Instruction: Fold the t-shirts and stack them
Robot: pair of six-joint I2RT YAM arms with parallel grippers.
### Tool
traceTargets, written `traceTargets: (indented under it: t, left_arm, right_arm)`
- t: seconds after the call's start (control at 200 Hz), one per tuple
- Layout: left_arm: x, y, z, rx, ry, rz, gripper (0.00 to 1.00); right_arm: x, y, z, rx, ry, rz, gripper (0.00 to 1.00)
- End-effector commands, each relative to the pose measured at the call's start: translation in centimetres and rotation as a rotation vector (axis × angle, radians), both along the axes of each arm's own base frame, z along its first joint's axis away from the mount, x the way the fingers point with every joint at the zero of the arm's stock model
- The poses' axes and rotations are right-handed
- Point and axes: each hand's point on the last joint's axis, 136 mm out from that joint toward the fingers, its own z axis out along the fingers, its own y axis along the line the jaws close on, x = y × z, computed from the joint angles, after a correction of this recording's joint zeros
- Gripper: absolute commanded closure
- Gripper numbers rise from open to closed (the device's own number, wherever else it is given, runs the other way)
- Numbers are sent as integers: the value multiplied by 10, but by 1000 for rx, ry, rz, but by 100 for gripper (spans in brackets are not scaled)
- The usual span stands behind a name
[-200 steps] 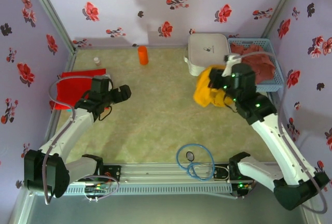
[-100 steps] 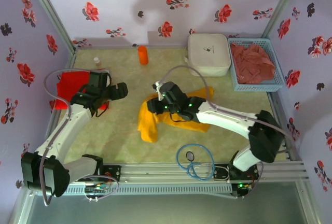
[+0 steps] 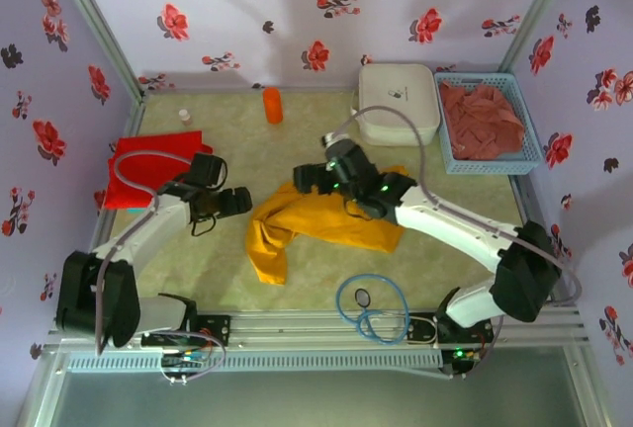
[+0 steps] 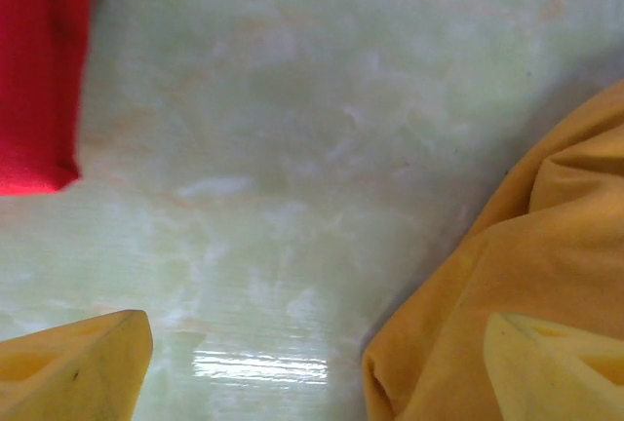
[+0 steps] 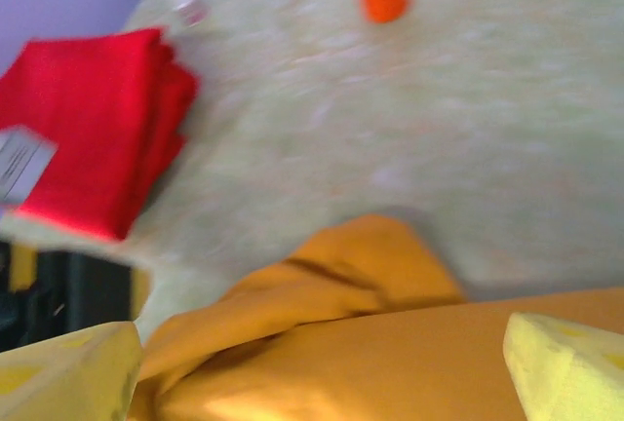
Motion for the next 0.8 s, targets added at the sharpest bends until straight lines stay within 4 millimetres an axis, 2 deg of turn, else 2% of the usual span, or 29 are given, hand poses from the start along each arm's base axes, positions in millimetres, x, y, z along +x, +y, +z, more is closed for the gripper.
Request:
traceTargets:
  t: [0.0, 0.07, 0.195, 0.28, 0.4, 0.5, 0.565, 0.595, 0.67, 0.71, 0.795]
  left_arm:
    - [6, -33, -5, -109, -12, -4, 14]
    - [5, -56, -9, -128, -27, -48, 14]
    - [2, -77, -23, -148, -2, -57, 15]
    - [2, -89, -30, -163, 1, -62, 15]
    - [6, -100, -37, -172, 8, -66, 18]
    - [12, -107, -39, -174, 10, -67, 30]
    - [17, -111, -38, -170, 10, -79, 38]
    - [19, -113, -38, -166, 10, -84, 45]
    - [24, -115, -38, -151, 10, -101, 61]
    - [26, -115, -38, -138, 9, -111, 73]
    - [37, -113, -32, -80, -16, -130, 88]
  right_arm:
    - [9, -79, -35, -86, 133, -240, 8]
    - [9, -116, -56, -75, 241, -348, 11]
    - [-6, -162, -98, -83, 392, -450, 15]
    - [-18, -172, -121, -74, 466, -468, 18]
    - [-32, -174, -149, -55, 535, -474, 25]
    - [-38, -175, -167, -52, 570, -490, 27]
    - [-41, -175, -178, -53, 589, -496, 33]
    - [-41, -175, -183, -53, 595, -497, 37]
    - [-44, -173, -193, -53, 625, -493, 51]
    - [-45, -171, -197, -43, 636, -489, 60]
    - [-48, -166, -199, -12, 653, -475, 75]
